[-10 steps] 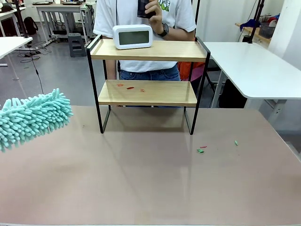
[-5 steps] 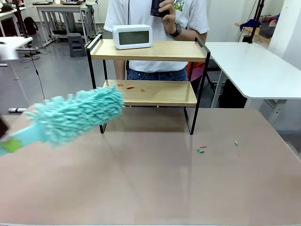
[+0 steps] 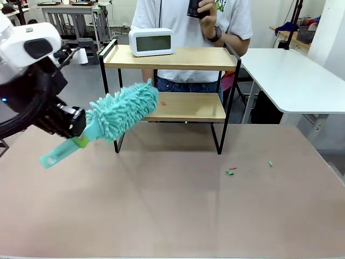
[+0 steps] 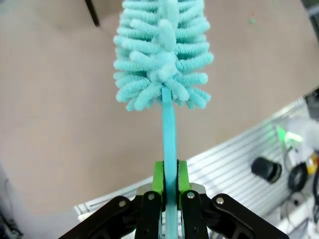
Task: Clean the shelf.
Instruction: Clean the remaining tier of the Shelf with the Duster once objects are removed.
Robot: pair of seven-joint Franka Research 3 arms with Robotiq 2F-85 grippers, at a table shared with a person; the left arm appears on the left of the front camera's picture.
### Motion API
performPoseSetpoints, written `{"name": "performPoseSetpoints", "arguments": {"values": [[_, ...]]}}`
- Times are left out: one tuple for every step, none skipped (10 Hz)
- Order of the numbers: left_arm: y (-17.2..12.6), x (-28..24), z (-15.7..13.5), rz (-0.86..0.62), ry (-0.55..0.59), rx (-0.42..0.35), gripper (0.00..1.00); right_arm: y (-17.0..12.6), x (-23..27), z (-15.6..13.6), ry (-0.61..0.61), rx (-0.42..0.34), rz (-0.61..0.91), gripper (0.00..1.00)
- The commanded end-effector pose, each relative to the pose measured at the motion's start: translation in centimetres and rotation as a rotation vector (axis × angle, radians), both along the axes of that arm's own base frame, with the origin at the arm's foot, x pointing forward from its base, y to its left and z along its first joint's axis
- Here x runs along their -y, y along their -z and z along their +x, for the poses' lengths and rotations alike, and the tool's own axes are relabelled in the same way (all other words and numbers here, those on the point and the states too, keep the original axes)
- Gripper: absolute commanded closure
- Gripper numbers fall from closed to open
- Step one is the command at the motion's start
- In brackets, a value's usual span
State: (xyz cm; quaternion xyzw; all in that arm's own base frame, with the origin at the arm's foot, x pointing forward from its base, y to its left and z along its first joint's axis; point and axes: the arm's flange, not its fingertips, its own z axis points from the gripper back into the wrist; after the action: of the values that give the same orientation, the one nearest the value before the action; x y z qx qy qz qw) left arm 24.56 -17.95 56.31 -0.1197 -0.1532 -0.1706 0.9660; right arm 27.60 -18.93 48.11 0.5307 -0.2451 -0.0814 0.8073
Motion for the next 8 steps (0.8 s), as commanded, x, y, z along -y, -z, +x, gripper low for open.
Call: {"name": "performPoseSetpoints", "arguments": {"values": [[0.7, 0.5, 0.9, 0.069, -0.137, 0.052, 0.88, 0.0, 0.0, 0.2, -0.001, 0.037, 0.008, 0.00], [0.9, 0.1, 1.5, 0.085, -0.185, 0.067, 0.88, 0.0, 0.0, 0.2, -0.001, 0.037, 0.008, 0.00], [1.1, -0.4, 2.3, 0.080, -0.233, 0.065, 0.88, 0.0, 0.0, 0.2, -0.001, 0.037, 0.008, 0.00], [0.4, 0.0, 1.4, 0.041, -0.115, 0.052, 0.88, 0.0, 0.0, 0.2, -0.001, 0.037, 0.008, 0.00], [0.4, 0.0, 1.4, 0.041, -0.115, 0.052, 0.88, 0.0, 0.0, 0.2, -0.001, 0.037, 0.008, 0.00], [0.4, 0.0, 1.4, 0.041, -0.115, 0.052, 0.88, 0.0, 0.0, 0.2, -0.001, 0.037, 0.008, 0.00], [0.4, 0.0, 1.4, 0.041, -0.115, 0.052, 0.88, 0.0, 0.0, 0.2, -0.001, 0.037, 0.008, 0.00], [0.7, 0.2, 1.5, 0.048, -0.122, 0.048, 0.88, 0.0, 0.0, 0.2, -0.001, 0.037, 0.008, 0.00]]}}
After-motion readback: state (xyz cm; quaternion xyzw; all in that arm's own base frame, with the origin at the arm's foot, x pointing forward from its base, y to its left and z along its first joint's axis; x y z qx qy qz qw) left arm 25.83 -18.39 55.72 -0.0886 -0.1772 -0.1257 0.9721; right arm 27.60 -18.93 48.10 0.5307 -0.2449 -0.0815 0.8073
